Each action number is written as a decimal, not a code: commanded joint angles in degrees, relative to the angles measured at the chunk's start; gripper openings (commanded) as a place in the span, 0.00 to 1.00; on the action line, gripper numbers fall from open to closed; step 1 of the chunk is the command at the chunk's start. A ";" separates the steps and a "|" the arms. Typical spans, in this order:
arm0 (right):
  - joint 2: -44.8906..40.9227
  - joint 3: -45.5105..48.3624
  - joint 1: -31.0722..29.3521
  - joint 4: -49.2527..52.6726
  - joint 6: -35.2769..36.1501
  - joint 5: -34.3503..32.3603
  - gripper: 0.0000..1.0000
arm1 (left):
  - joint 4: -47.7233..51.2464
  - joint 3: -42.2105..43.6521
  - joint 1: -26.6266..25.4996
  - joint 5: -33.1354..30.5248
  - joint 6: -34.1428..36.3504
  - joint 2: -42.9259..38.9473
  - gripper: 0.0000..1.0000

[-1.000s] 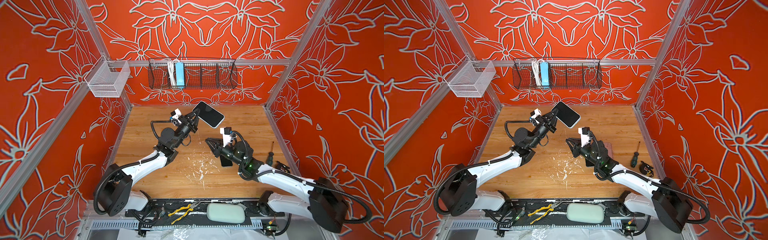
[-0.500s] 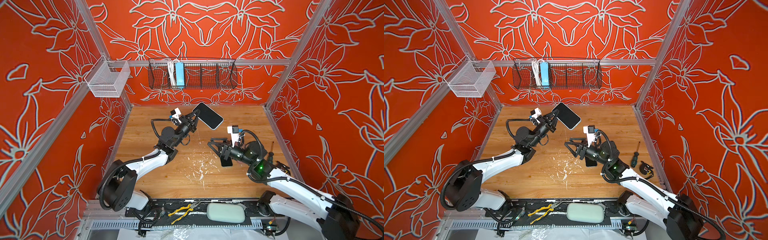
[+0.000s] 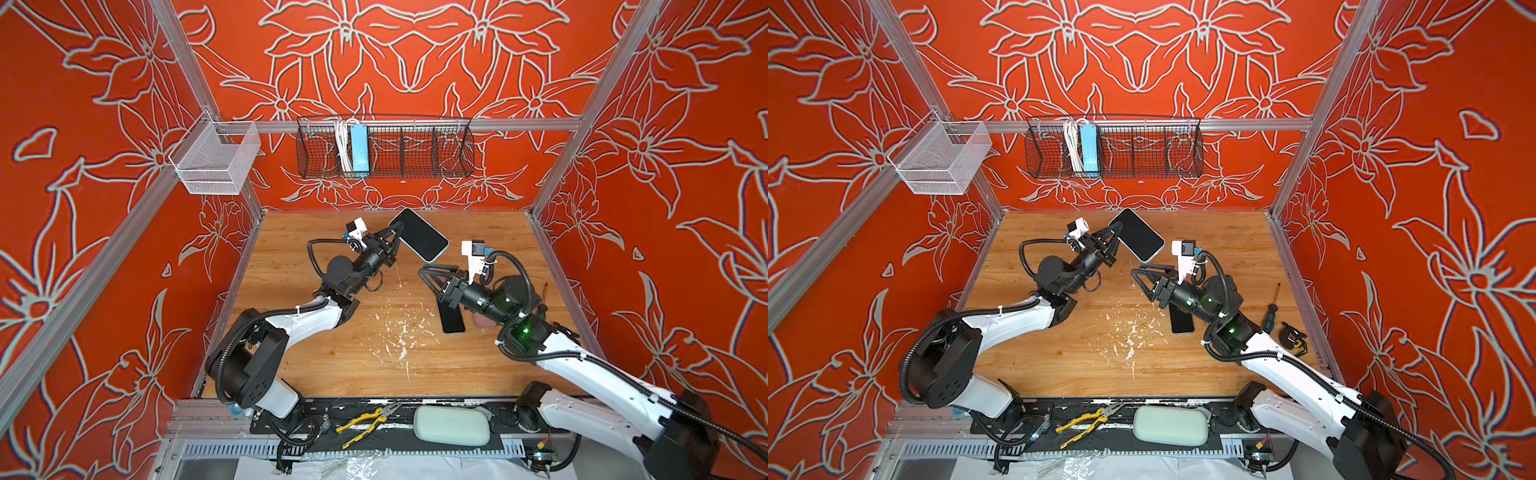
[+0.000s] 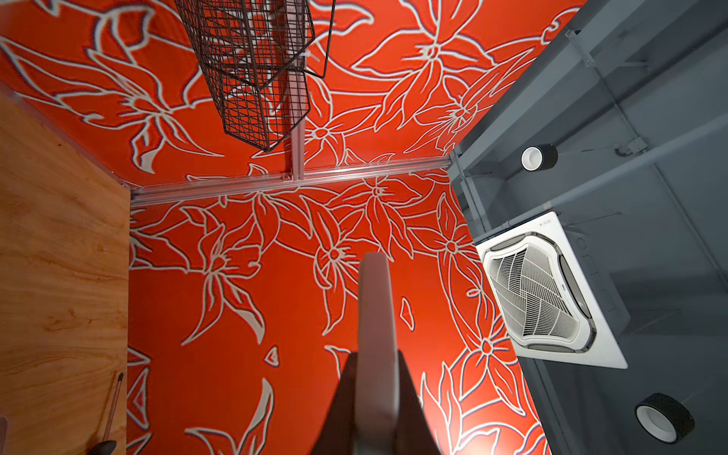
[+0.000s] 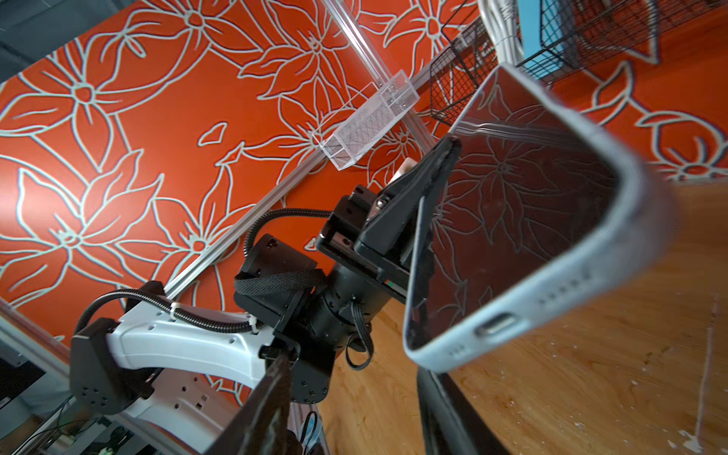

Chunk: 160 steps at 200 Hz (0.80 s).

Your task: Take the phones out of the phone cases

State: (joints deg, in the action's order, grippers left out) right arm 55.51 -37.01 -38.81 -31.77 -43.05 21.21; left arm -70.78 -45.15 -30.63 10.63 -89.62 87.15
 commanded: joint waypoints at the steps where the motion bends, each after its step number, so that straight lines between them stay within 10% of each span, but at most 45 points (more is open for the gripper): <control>1: 0.54 -2.27 0.56 1.25 -0.30 -3.64 0.52 | -5.55 0.07 0.13 0.59 -0.72 -2.51 0.00; 160: 6.55 -2.72 0.93 -2.98 1.95 -5.22 0.17 | -5.60 0.67 0.13 -0.54 -3.29 -3.01 0.00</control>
State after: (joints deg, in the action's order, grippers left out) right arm 61.71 -39.48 -38.33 -33.39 -42.46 18.85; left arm -70.96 -44.12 -30.63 10.41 -90.30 86.74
